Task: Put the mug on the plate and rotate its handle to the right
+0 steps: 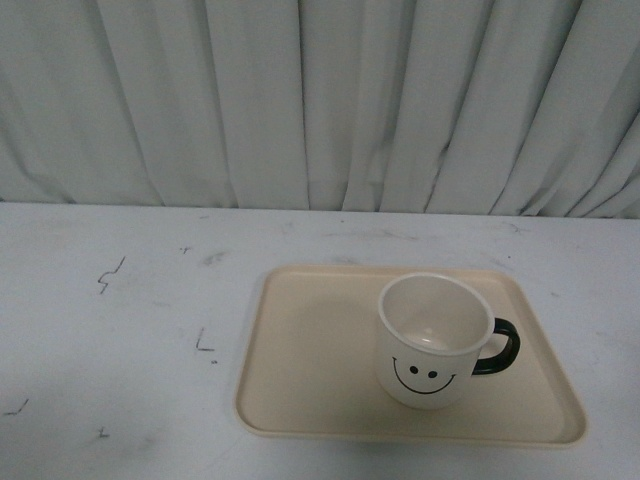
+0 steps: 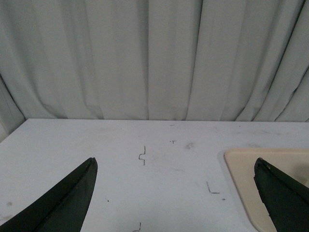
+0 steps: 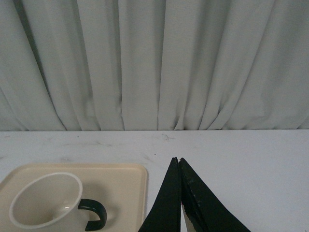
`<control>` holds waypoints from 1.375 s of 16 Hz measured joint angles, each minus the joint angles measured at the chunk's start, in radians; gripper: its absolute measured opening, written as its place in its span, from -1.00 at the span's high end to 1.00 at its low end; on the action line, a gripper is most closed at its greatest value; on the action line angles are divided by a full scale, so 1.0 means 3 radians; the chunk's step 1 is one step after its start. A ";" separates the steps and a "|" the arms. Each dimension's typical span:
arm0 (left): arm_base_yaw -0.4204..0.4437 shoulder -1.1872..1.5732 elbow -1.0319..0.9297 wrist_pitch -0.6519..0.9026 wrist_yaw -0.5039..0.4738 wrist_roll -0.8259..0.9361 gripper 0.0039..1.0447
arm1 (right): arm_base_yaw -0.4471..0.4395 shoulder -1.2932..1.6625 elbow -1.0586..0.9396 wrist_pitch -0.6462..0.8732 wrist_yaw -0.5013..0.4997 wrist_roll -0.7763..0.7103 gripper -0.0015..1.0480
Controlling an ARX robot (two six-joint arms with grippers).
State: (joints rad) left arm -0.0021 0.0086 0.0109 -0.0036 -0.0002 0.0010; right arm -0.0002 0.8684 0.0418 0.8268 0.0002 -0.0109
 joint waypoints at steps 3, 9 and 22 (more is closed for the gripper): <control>0.0000 0.0000 0.0000 -0.0001 0.0000 0.0000 -0.88 | 0.0000 -0.0488 -0.0098 -0.0453 0.0000 0.0000 0.96; 0.0000 0.0000 0.0000 -0.0001 0.0000 0.0000 -0.88 | 0.0000 -0.1361 -0.0100 -0.1221 0.0001 0.0000 0.96; 0.0000 0.0000 0.0000 0.0000 0.0001 -0.0001 -0.88 | -0.0001 -0.2508 -0.0098 -0.2481 0.0001 0.0000 0.96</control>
State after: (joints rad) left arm -0.0021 0.0086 0.0109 -0.0036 0.0002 0.0006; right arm -0.0006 0.1162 0.0124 0.0826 0.0006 -0.0109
